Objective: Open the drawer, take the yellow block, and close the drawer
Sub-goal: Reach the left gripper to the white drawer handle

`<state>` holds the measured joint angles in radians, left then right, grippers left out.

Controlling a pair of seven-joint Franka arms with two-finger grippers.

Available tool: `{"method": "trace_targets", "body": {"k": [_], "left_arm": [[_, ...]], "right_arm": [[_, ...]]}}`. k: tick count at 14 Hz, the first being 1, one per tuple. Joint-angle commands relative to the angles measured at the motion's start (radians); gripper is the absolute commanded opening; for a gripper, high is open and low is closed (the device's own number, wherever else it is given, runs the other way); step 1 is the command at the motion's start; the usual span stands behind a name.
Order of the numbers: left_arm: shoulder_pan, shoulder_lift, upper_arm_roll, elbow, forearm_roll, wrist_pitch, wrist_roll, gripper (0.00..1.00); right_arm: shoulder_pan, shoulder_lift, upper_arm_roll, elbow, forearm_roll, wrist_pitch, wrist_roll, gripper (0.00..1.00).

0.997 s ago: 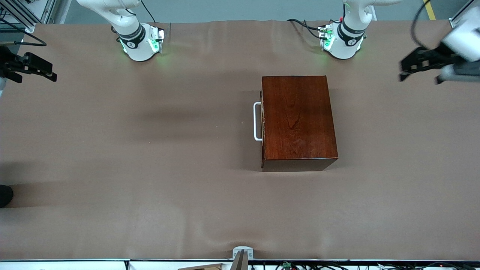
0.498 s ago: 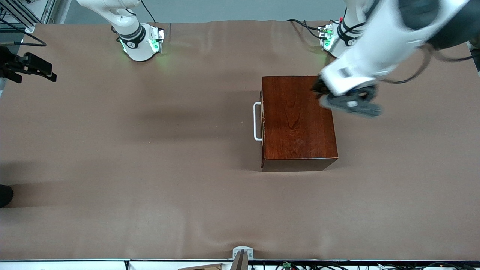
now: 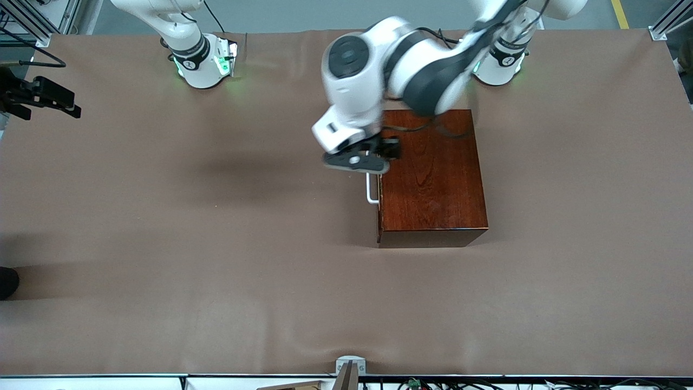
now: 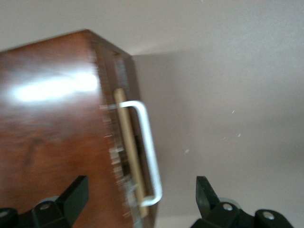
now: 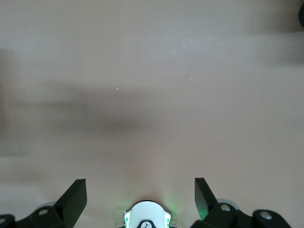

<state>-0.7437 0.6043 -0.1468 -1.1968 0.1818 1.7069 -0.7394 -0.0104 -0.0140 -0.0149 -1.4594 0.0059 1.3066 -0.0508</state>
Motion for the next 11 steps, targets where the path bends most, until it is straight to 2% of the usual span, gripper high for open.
{"method": "trace_targets", "body": {"k": [1, 2, 5, 8, 11], "left_arm": [[-0.207, 0.107, 0.21, 0.112, 0.022, -0.004, -0.104, 1.0], [-0.241, 0.135, 0.252, 0.109, 0.018, -0.006, -0.147, 1.0], [-0.243, 0.184, 0.259, 0.099, 0.024, -0.016, -0.204, 1.0], [-0.241, 0.196, 0.262, 0.092, 0.025, -0.081, -0.21, 1.0], [-0.241, 0.215, 0.263, 0.094, 0.024, -0.076, -0.215, 1.0]], "right_arm": [[-0.014, 0.002, 0.007, 0.008, 0.006, -0.01, -0.011, 1.0], [-0.016, 0.003, 0.007, 0.008, 0.006, -0.01, -0.011, 1.0], [-0.014, 0.003, 0.007, 0.008, 0.006, -0.01, -0.011, 1.0], [-0.016, 0.003, 0.007, 0.008, 0.006, -0.01, -0.011, 1.0], [-0.016, 0.003, 0.007, 0.008, 0.006, -0.009, -0.009, 1.0]]}}
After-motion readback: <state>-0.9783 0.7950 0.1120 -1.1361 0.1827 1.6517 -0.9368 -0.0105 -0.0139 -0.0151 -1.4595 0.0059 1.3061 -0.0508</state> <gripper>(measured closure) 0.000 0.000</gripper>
